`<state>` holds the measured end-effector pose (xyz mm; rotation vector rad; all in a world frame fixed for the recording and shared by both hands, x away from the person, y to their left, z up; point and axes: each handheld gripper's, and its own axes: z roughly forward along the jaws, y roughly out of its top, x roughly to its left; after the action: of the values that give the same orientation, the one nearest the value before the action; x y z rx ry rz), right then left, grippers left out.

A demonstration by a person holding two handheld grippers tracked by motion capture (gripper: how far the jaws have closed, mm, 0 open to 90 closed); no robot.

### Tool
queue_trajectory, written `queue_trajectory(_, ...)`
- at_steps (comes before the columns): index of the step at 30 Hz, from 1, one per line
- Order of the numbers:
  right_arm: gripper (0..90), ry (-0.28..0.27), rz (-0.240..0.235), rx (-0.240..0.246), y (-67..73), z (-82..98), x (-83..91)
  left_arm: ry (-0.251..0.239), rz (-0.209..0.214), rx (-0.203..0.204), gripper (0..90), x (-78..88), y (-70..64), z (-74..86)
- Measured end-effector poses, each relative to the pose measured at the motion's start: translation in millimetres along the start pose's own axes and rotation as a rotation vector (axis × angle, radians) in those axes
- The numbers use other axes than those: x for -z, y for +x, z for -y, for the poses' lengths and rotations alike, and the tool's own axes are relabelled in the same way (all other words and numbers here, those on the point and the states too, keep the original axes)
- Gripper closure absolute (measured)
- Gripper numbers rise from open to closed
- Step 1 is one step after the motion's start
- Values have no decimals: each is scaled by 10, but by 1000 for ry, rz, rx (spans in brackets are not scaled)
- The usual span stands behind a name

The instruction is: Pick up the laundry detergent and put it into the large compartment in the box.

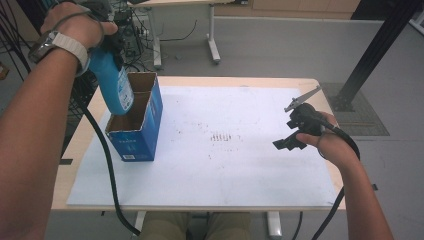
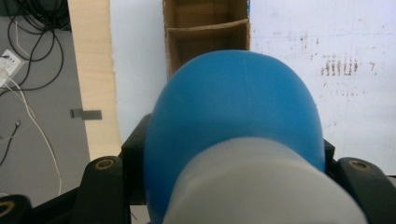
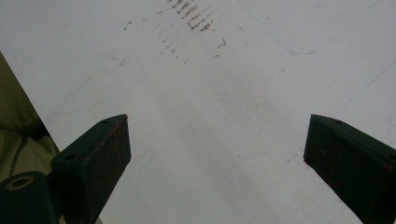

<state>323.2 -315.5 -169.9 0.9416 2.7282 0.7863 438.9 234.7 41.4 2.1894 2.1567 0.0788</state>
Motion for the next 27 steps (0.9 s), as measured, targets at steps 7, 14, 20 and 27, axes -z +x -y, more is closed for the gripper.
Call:
queue_trajectory(7, 73, 4, -5, 1, -5, -6, -22, 11, -1, -4, 392, -116, -2, -38)
queue_trajectory(14, 73, 6, -6, -3, -6, 9, -30, 7, -7, -5, 392, -207, -8, -37)
queue_trajectory(20, 73, 6, -7, -7, -8, 21, -44, -5, -6, -4, 392, -257, -13, -26)
queue_trajectory(27, 72, 3, -7, -9, -5, 38, -49, -4, -7, -5, 392, -348, -27, -30)
